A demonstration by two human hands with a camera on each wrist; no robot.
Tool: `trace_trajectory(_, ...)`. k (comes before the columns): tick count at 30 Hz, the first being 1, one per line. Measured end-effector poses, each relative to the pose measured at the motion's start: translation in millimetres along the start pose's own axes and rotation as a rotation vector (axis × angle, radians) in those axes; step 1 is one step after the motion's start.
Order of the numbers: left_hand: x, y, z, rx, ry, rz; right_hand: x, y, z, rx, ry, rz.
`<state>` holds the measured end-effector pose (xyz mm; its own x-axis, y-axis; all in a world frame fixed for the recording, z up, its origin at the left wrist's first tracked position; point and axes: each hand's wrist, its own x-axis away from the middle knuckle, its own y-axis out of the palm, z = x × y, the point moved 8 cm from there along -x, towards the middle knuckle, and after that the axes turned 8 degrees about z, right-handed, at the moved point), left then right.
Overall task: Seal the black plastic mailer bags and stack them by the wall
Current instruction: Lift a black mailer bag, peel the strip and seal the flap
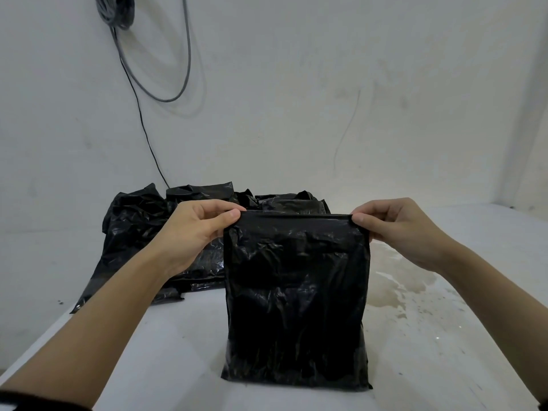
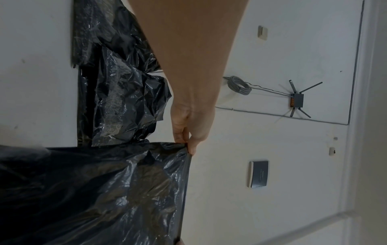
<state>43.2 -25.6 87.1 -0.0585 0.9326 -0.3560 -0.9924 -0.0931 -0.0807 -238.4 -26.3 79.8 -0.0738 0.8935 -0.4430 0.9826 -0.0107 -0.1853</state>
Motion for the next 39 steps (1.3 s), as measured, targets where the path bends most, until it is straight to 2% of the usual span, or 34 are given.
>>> trace_trajectory(19, -0.3, -4.4, 3.4, -0.137, 0.026, 0.061, -1.3, 1.0, 0.8, -0.003, 0.005, 0.000)
trace_trajectory(31, 5.7, -3.7, 9.0, -0.146, 0.015, 0.076, 0.2, 0.2, -2.1, 0.020, 0.012, 0.012)
trace_trajectory(39, 4.6, -8.1, 7.3, -0.220, 0.028, 0.082, 1.1, -2.7, -4.5, 0.023, 0.014, 0.055)
